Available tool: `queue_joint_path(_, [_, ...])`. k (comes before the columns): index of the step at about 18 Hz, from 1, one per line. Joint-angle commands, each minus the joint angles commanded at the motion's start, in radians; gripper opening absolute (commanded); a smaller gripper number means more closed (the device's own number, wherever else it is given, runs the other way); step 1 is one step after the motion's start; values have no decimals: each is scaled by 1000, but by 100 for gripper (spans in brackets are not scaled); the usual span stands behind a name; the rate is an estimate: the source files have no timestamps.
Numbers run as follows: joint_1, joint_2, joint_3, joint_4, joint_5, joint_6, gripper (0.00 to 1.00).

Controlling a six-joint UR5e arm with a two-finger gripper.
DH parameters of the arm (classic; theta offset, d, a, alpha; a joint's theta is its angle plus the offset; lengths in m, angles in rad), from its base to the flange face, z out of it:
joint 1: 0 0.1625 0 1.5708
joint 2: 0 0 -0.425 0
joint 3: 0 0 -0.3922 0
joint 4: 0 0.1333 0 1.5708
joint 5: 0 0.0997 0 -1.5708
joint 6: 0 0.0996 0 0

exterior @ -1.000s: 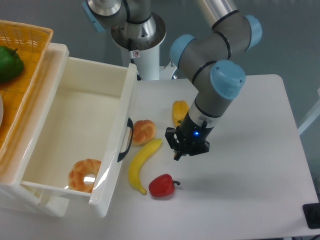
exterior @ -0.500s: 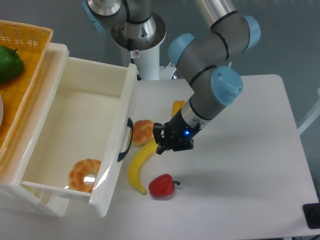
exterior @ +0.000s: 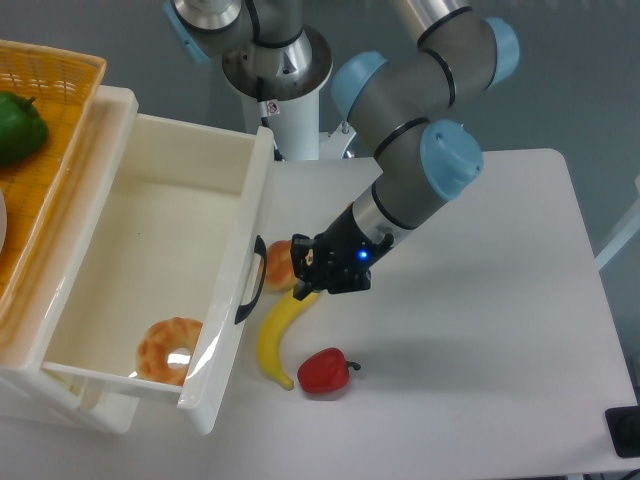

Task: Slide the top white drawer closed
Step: 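Move the gripper toward the open white drawer's front panel and handle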

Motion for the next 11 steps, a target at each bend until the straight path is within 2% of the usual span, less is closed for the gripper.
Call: queue_joint_path(11, [-31,5,-2,-18,2,-2,0])
